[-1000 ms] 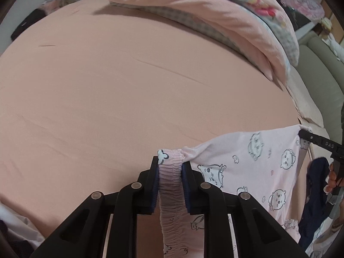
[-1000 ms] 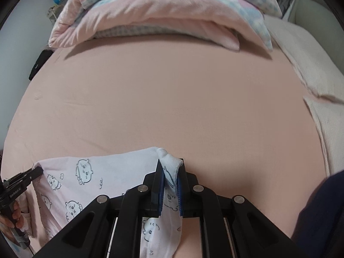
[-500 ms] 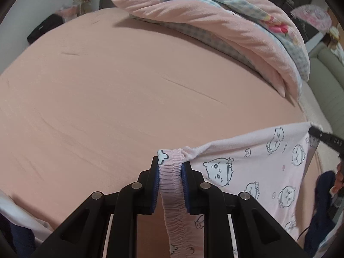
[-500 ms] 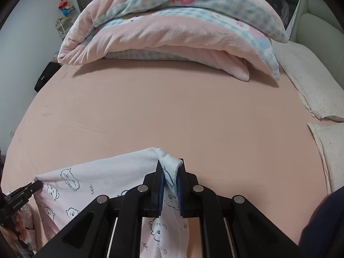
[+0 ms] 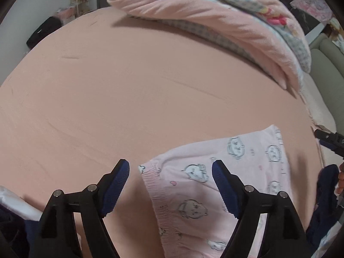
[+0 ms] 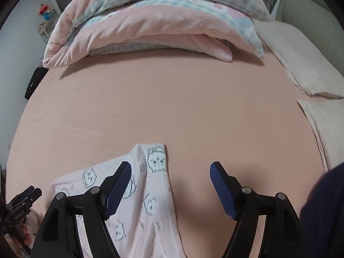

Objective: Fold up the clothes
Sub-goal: 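Open both grippers and release the pants onto the sheet, then move both open grippers over the folded pants toward the waistband corners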

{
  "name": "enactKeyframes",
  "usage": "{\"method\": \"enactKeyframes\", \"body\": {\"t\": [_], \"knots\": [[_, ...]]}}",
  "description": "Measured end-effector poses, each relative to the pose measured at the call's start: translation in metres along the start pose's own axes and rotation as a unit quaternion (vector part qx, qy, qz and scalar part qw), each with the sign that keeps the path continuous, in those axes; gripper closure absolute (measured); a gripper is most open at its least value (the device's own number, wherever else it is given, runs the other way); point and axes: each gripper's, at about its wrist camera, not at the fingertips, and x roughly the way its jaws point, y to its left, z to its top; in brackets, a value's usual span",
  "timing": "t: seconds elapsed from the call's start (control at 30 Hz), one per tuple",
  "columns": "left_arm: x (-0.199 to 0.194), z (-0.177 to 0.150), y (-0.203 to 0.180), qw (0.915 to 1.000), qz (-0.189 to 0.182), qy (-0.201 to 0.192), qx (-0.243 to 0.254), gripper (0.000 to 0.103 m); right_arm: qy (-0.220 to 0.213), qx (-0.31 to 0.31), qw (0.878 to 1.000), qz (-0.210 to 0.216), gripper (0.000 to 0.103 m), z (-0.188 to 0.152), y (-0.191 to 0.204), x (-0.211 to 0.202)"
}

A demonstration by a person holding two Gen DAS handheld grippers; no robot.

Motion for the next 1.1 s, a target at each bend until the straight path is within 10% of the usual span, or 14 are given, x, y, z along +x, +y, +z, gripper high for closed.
{"method": "enactKeyframes", "body": {"t": [1.1], "knots": [[-0.107,-0.063,-0.034,0.9951,-0.075,0.027,0.058,0.025,0.005,-0.068,0.998,0.001,0.028,-0.101,0.037,-0.126]]}}
